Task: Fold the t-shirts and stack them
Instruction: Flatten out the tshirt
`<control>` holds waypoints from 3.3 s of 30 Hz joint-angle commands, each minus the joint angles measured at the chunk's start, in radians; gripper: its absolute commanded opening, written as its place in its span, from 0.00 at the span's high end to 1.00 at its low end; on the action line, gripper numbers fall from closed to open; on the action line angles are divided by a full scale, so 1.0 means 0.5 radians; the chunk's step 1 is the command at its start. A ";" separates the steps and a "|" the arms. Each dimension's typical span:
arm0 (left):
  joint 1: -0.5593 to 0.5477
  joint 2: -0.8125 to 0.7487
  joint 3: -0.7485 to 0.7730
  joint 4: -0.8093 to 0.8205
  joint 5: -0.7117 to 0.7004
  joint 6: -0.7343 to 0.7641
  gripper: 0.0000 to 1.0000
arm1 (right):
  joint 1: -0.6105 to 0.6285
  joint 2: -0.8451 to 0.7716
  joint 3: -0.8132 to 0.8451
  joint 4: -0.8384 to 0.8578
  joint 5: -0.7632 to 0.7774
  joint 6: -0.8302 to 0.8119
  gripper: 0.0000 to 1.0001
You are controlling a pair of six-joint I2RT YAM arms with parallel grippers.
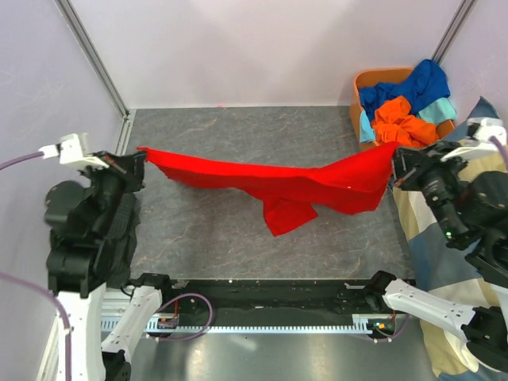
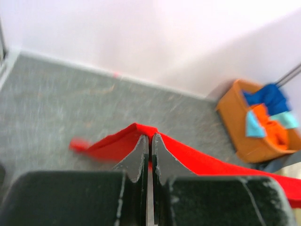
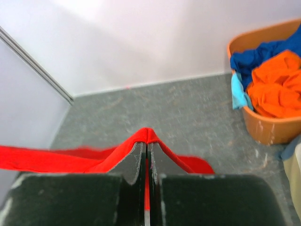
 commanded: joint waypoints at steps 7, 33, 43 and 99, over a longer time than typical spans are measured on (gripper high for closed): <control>0.016 0.364 0.114 0.411 -0.012 0.021 0.98 | 0.000 0.315 -0.106 0.476 0.364 -0.187 1.00; 0.095 1.710 1.578 0.519 0.126 0.048 0.98 | -1.052 1.830 1.450 1.046 -1.191 -0.295 1.00; 0.095 0.780 0.124 0.639 0.004 -0.013 0.98 | -1.052 0.755 -0.275 1.139 -1.317 -0.157 1.00; 0.101 2.063 1.594 0.584 0.059 0.103 0.98 | -1.132 1.806 0.886 1.259 -1.154 -0.289 1.00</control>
